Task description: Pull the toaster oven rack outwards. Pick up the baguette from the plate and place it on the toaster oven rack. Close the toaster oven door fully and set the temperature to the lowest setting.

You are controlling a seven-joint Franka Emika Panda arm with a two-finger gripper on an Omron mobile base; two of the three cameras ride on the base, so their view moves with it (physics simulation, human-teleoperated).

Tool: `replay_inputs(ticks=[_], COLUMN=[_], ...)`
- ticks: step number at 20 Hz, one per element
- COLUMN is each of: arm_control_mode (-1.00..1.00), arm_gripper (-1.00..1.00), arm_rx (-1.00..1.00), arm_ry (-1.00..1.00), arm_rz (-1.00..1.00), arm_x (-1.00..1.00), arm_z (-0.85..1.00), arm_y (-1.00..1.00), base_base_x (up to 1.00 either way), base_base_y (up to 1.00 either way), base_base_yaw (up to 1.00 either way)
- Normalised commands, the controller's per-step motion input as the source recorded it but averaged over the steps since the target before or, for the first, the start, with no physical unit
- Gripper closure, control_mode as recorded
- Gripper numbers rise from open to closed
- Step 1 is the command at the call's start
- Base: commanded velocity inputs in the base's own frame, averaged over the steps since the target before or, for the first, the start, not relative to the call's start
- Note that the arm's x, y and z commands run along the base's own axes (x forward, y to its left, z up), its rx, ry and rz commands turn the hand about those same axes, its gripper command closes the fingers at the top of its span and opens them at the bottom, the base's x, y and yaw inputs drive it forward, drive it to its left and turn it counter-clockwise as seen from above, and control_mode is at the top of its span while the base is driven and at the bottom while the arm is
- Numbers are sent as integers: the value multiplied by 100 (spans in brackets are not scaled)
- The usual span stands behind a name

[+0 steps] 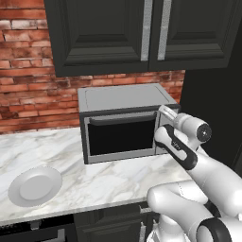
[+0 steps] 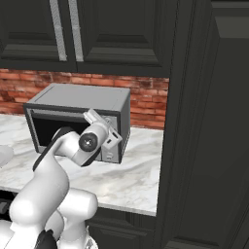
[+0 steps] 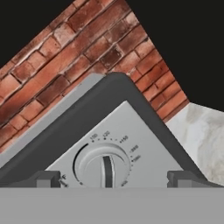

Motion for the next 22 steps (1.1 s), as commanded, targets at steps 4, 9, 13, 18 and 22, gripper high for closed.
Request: replay_inputs(ticks=[4,9,13,18,22], arm_control_mode=[-100,-100,-100,-100,-100], arm_gripper=[-100,-100,100,100,100], arm_rx=[0,0,0,0,-2], arm_ry=[0,0,0,0,0], arm_rz=[10,11,3,2,0], arm_x=[16,17,0,0,0], arm_z=[0,0,0,0,3], arm_y=[0,0,0,0,0], base_base_x=[0,0,0,0,0], base_base_y=[0,0,0,0,0], base_base_yaw=[0,0,0,0,0])
